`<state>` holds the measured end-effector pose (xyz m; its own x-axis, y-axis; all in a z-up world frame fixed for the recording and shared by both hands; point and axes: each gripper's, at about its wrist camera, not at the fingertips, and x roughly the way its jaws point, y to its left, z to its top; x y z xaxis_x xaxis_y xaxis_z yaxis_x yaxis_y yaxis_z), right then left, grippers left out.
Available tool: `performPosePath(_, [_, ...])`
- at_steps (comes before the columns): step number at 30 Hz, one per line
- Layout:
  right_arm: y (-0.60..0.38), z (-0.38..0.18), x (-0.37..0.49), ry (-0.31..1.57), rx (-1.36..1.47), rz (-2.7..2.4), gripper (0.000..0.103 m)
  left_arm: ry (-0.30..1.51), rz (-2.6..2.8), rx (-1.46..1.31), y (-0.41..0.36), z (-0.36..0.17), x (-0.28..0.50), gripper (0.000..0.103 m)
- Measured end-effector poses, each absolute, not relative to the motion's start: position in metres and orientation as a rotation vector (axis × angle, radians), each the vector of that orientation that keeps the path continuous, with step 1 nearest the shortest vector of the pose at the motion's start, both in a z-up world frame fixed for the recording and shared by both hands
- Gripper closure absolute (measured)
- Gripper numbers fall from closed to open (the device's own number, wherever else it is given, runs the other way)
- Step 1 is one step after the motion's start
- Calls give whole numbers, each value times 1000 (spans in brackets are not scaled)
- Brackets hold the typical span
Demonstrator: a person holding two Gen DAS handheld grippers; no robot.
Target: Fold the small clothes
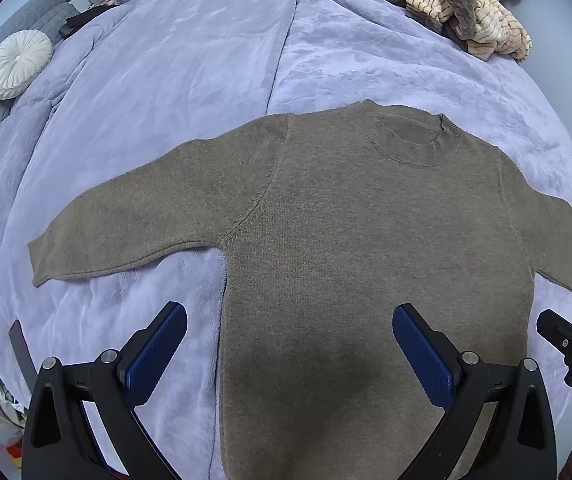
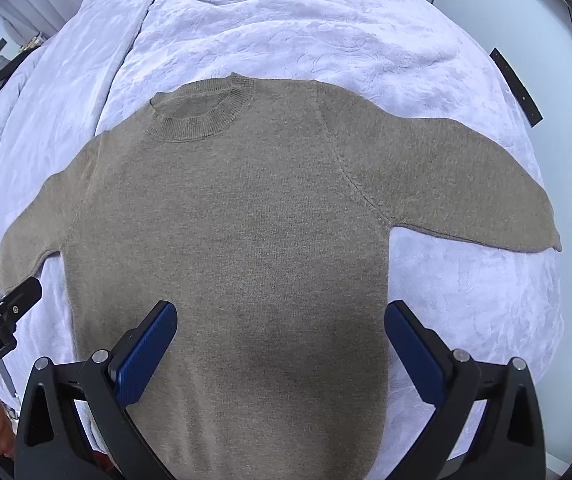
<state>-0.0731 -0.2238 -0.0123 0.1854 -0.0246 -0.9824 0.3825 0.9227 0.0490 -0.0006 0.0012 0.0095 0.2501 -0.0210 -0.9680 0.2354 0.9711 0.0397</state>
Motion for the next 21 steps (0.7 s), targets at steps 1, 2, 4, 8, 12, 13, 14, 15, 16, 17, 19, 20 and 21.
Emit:
performPosePath(1, [-223, -12, -73, 1360, 312, -292, 0, 1309, -175, 190, 1, 9, -1, 0])
performPosePath(2, [-223, -12, -73, 1359, 311, -291, 0, 1309, -175, 190, 1, 9, -1, 0])
performPosePath(4, [-223, -12, -73, 1358, 308, -290, 0, 1310, -174, 188, 1, 9, -1, 0])
performPosePath(8, [-221, -11, -72, 1356, 304, -289, 0, 1310, -172, 185, 2, 10, -1, 0])
performPosePath(12, [-220, -10, -71, 1357, 300, -290, 0, 1314, -172, 185, 2, 9, 0, 0])
performPosePath(13, [-220, -10, -71, 1357, 301, -290, 0, 1315, -172, 184, 3, 9, 0, 0])
performPosePath(14, [-220, -11, -71, 1357, 301, -290, 0, 1316, -172, 183, 3, 9, 0, 0])
performPosePath(15, [-220, -10, -71, 1357, 301, -290, 0, 1317, -172, 182, 4, 9, 1, 0])
performPosePath(16, [-220, -11, -71, 1356, 301, -289, 0, 1316, -172, 183, 4, 9, 1, 0])
performPosePath(17, [-220, -11, -71, 1357, 301, -289, 0, 1316, -172, 183, 4, 9, 1, 0])
performPosePath(19, [-219, -10, -70, 1358, 300, -290, 0, 1316, -173, 183, 5, 9, 1, 0])
performPosePath(20, [-219, -10, -70, 1357, 300, -290, 0, 1316, -172, 183, 5, 9, 1, 0])
performPosePath(21, [-219, -10, -70, 1357, 300, -290, 0, 1316, -172, 183, 5, 9, 1, 0])
